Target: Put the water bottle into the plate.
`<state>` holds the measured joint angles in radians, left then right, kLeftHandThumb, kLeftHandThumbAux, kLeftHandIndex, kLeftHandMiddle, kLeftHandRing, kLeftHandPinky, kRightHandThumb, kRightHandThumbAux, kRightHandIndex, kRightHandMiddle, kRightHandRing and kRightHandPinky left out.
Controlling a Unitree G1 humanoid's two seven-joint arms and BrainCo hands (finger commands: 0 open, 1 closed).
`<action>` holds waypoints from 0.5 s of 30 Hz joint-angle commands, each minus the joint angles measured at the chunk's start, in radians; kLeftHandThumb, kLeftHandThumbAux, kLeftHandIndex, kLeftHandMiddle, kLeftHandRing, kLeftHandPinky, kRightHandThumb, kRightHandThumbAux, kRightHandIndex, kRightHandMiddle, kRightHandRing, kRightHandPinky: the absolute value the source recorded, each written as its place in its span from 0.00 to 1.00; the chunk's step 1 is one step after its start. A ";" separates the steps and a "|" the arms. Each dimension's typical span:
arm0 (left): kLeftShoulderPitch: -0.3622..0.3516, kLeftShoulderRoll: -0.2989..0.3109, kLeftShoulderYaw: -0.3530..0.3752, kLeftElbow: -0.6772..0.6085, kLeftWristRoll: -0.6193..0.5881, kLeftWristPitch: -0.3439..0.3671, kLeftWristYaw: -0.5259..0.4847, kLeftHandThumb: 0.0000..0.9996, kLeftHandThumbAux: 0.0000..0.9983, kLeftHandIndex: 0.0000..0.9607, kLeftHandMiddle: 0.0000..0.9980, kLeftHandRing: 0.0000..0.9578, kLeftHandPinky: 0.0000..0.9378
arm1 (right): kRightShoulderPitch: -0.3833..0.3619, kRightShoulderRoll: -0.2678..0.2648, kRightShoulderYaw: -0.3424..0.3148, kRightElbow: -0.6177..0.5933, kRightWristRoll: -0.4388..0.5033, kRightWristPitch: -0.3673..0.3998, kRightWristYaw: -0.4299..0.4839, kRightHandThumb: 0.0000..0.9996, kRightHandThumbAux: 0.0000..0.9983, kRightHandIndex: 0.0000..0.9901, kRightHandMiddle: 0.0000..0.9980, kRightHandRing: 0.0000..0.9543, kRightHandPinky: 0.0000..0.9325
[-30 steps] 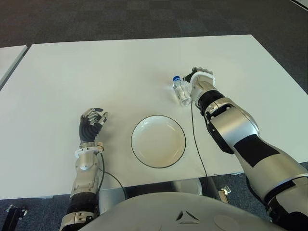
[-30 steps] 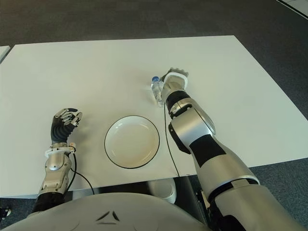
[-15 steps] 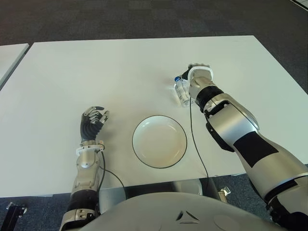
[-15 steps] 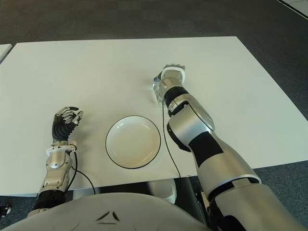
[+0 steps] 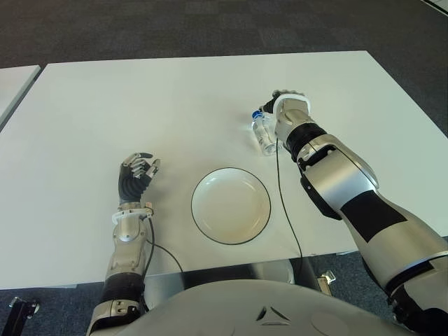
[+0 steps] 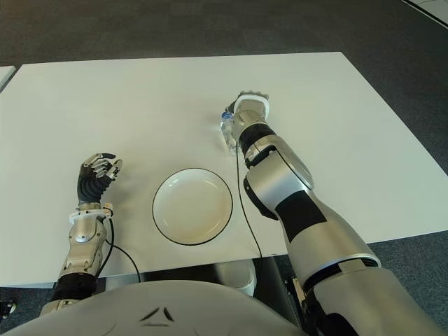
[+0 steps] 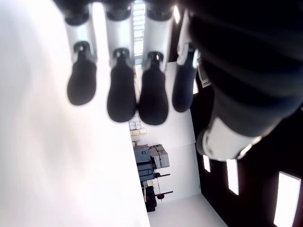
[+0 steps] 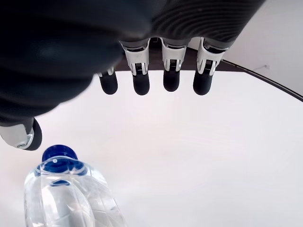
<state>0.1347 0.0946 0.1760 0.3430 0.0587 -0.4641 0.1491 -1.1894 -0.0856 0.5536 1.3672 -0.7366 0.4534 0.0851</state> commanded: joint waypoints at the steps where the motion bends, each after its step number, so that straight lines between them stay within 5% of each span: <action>1: -0.008 -0.008 -0.003 0.021 0.005 -0.009 0.011 0.71 0.72 0.45 0.72 0.73 0.72 | 0.002 0.012 -0.041 -0.011 0.045 0.002 -0.041 0.01 0.32 0.00 0.00 0.00 0.00; 15: -0.013 -0.013 -0.004 0.026 -0.006 -0.007 0.000 0.71 0.72 0.45 0.72 0.73 0.72 | 0.031 0.019 -0.075 -0.011 0.079 -0.026 -0.110 0.01 0.32 0.00 0.00 0.00 0.00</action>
<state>0.1292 0.0871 0.1759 0.3562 0.0569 -0.4788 0.1495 -1.1810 -0.0747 0.4878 1.3561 -0.6756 0.4365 -0.0199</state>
